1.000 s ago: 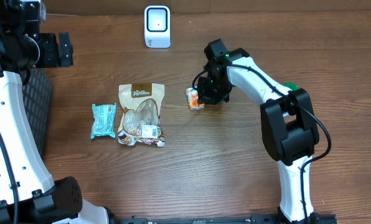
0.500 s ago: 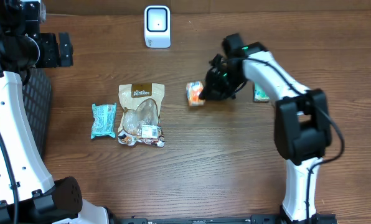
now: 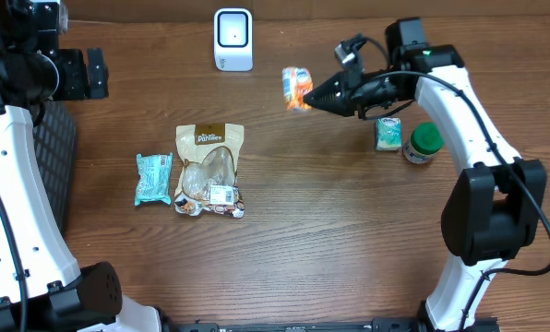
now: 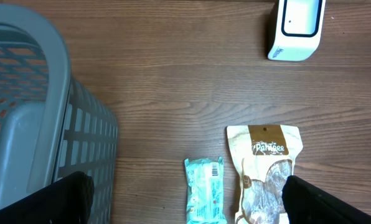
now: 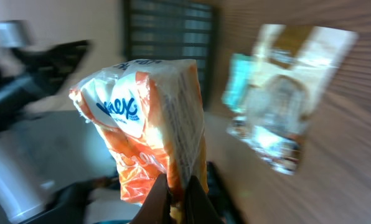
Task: Scan the item barcode
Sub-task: 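Lift the orange tissue pack and carry it toward the scanner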
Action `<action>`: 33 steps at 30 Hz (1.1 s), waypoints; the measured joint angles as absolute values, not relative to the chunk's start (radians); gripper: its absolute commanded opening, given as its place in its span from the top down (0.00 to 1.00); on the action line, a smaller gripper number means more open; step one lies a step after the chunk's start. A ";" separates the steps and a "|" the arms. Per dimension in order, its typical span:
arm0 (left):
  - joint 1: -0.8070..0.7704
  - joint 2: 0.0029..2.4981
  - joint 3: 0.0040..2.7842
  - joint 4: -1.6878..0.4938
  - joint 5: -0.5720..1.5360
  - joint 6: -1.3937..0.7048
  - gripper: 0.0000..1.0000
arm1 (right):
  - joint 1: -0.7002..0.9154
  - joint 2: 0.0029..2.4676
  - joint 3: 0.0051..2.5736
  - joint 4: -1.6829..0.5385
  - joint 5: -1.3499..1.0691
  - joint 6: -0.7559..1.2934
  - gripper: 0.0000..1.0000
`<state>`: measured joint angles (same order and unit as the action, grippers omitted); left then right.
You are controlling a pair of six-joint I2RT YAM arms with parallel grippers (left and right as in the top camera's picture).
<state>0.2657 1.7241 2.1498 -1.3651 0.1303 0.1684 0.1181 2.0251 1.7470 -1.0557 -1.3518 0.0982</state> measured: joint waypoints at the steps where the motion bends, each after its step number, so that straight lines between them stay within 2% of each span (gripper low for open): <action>1: 0.266 1.724 2.150 -1.365 0.130 0.168 0.01 | 0.109 2.024 1.747 -1.054 -1.396 0.097 0.96; 10: 0.266 1.724 2.150 -1.365 0.130 0.168 0.00 | 0.094 2.000 1.747 -1.079 -1.523 0.097 0.96; 24: 0.266 1.724 2.150 -1.365 0.130 0.168 0.00 | 0.094 1.987 1.747 -1.116 -1.536 0.127 0.96; 33: 0.266 1.724 2.150 -1.365 0.130 0.168 0.01 | 0.092 1.868 1.747 -1.115 -1.536 0.131 0.96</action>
